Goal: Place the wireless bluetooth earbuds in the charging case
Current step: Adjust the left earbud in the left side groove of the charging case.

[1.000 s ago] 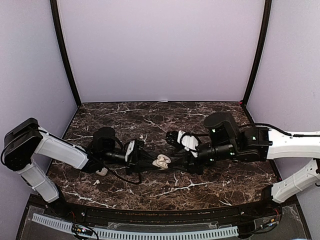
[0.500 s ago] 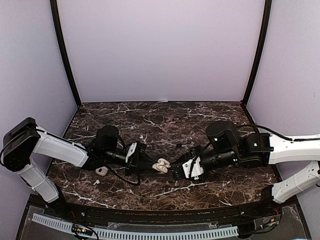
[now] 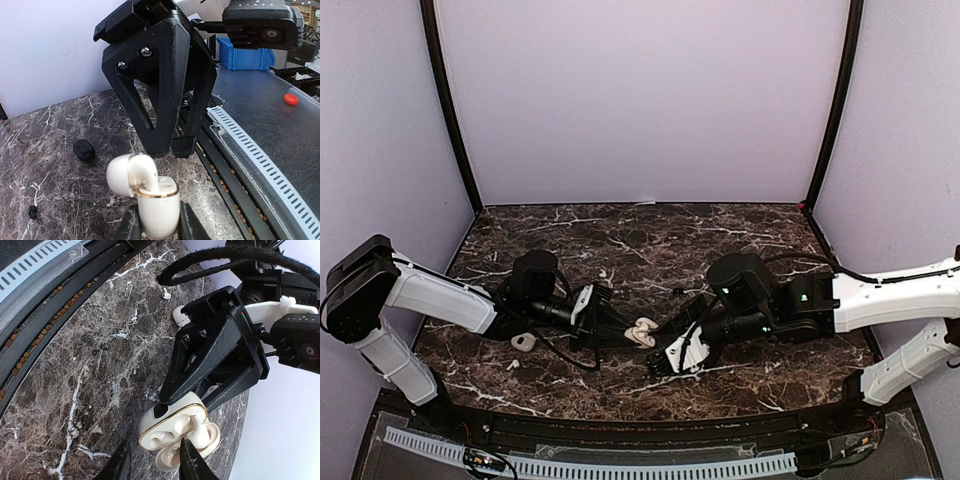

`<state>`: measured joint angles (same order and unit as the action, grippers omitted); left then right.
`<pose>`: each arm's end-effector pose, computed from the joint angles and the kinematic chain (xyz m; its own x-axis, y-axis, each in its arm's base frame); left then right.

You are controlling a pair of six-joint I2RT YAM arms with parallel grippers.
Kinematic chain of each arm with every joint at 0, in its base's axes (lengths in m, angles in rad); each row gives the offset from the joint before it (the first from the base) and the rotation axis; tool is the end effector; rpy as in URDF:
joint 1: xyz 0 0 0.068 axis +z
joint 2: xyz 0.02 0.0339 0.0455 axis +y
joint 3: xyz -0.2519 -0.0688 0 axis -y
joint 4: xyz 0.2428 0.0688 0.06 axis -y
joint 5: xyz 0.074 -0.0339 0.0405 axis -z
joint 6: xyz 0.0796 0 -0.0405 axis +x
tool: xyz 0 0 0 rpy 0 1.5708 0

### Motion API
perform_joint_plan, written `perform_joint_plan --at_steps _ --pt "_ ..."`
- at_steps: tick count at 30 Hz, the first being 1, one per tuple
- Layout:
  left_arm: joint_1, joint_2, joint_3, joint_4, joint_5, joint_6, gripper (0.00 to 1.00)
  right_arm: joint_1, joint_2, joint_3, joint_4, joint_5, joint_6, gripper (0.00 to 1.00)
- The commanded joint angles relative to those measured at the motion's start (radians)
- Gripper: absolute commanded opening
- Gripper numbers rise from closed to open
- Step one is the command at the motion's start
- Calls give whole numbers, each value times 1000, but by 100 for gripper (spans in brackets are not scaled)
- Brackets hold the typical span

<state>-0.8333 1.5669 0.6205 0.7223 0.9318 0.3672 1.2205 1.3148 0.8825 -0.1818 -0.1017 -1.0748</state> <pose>0.1733 -0.2858 0.1765 0.2079 0.0895 -0.9740 0.9568 -0.2254 0.1835 0.1046 0.3099 0.2217 0.7527 -0.4893 -0.4404 -0.6322 -0.3506 -0.6910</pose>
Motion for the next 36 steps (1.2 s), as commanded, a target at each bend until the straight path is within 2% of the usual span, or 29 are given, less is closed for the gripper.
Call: perform_joint_plan --at_steps 1,17,26,30,36 --pt "0 -14 19 -11 27 -1 0 11 -9 23 79 14 -26 32" --pt "0 -16 13 2 32 -20 0 -4 53 76 69 30 -13 26" --pt "0 -20 13 0 24 -16 0 -3 80 112 36 55 6 16" --pt "0 -24 10 3 5 -17 0 -2 99 163 -17 45 74 14" --pt "0 -22 11 12 -27 -12 0 -3 153 287 -155 54 279 13"
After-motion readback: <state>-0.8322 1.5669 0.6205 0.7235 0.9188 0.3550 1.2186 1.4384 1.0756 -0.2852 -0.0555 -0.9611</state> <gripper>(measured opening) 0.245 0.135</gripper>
